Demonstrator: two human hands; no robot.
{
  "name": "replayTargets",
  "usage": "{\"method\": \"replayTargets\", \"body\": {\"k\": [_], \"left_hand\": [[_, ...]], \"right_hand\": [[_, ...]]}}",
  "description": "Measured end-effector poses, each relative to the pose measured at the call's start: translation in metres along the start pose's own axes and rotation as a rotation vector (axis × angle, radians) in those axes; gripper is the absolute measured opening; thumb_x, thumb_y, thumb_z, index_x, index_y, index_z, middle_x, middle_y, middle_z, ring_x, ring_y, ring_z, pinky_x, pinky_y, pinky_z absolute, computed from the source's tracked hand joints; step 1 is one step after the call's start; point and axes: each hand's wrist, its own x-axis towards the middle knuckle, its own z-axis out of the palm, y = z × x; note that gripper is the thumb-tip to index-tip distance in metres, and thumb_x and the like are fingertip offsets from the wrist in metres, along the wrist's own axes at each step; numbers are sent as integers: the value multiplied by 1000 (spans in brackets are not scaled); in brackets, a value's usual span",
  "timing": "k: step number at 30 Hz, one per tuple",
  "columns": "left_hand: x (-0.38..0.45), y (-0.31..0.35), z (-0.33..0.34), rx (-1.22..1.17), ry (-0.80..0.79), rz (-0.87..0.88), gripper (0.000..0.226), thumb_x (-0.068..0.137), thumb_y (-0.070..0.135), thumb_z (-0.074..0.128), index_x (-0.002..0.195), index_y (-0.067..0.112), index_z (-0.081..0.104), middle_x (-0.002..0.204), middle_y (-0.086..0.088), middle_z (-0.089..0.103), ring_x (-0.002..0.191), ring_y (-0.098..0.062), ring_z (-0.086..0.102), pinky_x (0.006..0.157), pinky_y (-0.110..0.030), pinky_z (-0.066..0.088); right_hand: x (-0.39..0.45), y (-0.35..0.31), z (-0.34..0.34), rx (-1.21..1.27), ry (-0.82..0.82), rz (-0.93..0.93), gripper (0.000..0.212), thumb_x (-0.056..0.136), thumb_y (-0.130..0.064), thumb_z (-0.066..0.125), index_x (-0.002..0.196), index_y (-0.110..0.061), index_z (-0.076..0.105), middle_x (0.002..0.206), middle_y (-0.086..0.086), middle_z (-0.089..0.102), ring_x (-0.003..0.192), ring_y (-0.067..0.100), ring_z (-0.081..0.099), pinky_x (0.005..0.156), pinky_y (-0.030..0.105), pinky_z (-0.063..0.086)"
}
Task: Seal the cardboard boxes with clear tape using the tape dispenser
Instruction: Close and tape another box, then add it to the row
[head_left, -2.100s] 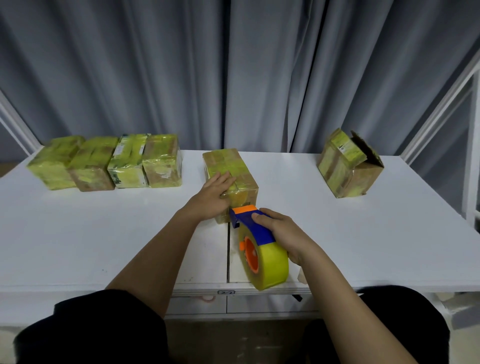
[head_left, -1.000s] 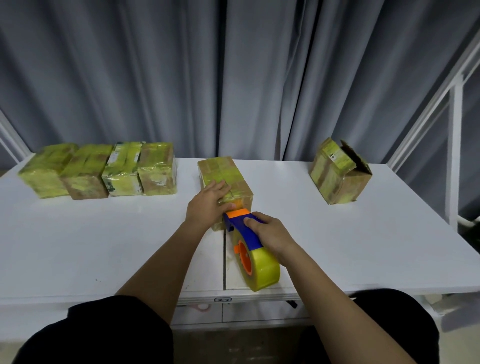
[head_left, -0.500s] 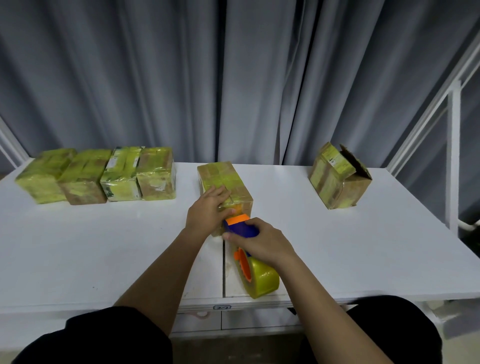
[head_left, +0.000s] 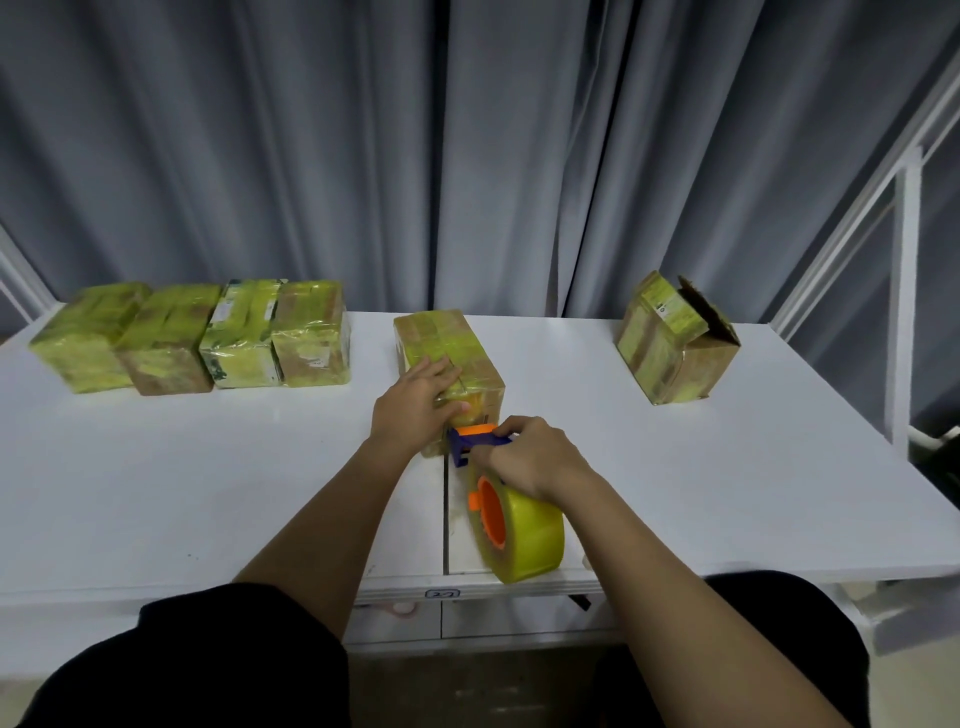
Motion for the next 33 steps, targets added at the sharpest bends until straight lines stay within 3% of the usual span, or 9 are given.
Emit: {"method": "replayTargets", "body": {"k": [6, 14, 18, 21, 27, 29, 31, 32, 33], "left_hand": [[-1, 3, -2, 19, -22, -13, 58, 90, 45, 57, 144, 31, 39, 155, 12, 26, 145, -11, 15, 110, -41, 31], [-3, 7, -5, 36, -45, -14, 59, 91, 45, 56, 145, 29, 37, 156, 11, 24, 146, -12, 14, 111, -41, 29], [-3, 6, -6, 31, -57, -27, 59, 91, 45, 55, 145, 30, 36, 156, 11, 23, 146, -12, 13, 110, -41, 28], [-3, 6, -5, 9, -47, -29, 59, 91, 45, 57, 145, 30, 37, 156, 11, 25, 146, -12, 13, 110, -40, 27], [-3, 12, -3, 153, -2, -53, 56, 92, 50, 52, 143, 29, 40, 153, 10, 31, 142, -13, 25, 100, -39, 40], [-5, 21, 0, 362, 38, -63, 52, 92, 53, 49, 135, 24, 48, 140, 5, 46, 126, -17, 46, 79, -34, 46], [-8, 27, 0, 572, 86, -49, 47, 76, 61, 65, 100, 21, 68, 96, 0, 64, 77, -17, 61, 53, -26, 34], [-9, 28, -3, 642, 127, -47, 44, 61, 63, 75, 74, 22, 69, 71, 2, 61, 52, -16, 51, 49, -22, 26], [-9, 29, -6, 700, 171, -37, 44, 51, 64, 79, 61, 23, 65, 58, 4, 55, 43, -16, 40, 50, -21, 24]], "right_hand": [[0, -6, 0, -75, 4, -1, 15, 75, -42, 65, 76, -31, 54, 91, -3, 63, 92, 20, 61, 81, 32, 50], [10, -14, -9, -147, -61, 21, 28, 80, -43, 64, 97, -21, 61, 86, -3, 55, 88, 21, 56, 72, 28, 44], [13, -10, 1, -192, -5, 4, 44, 69, -52, 62, 102, -24, 65, 99, 0, 65, 91, 22, 61, 84, 36, 53], [10, -5, 7, -307, 70, -50, 45, 73, -56, 59, 108, -27, 63, 102, -2, 66, 94, 22, 61, 83, 34, 52], [7, 5, -10, -450, 80, -125, 46, 79, -45, 63, 123, -33, 56, 118, -4, 62, 105, 21, 57, 82, 30, 47], [7, 12, -20, -478, 51, -139, 52, 82, -42, 62, 132, -35, 51, 124, -3, 60, 110, 22, 56, 85, 31, 46], [10, 20, -30, -501, 6, -143, 60, 82, -44, 63, 138, -37, 45, 128, -3, 57, 111, 21, 54, 85, 30, 46], [13, 23, -34, -513, -14, -143, 63, 81, -47, 64, 140, -38, 43, 130, -4, 56, 110, 20, 54, 83, 29, 46], [17, 25, -38, -522, -33, -144, 67, 80, -48, 65, 142, -40, 41, 131, -5, 55, 110, 19, 54, 82, 28, 45]]}}
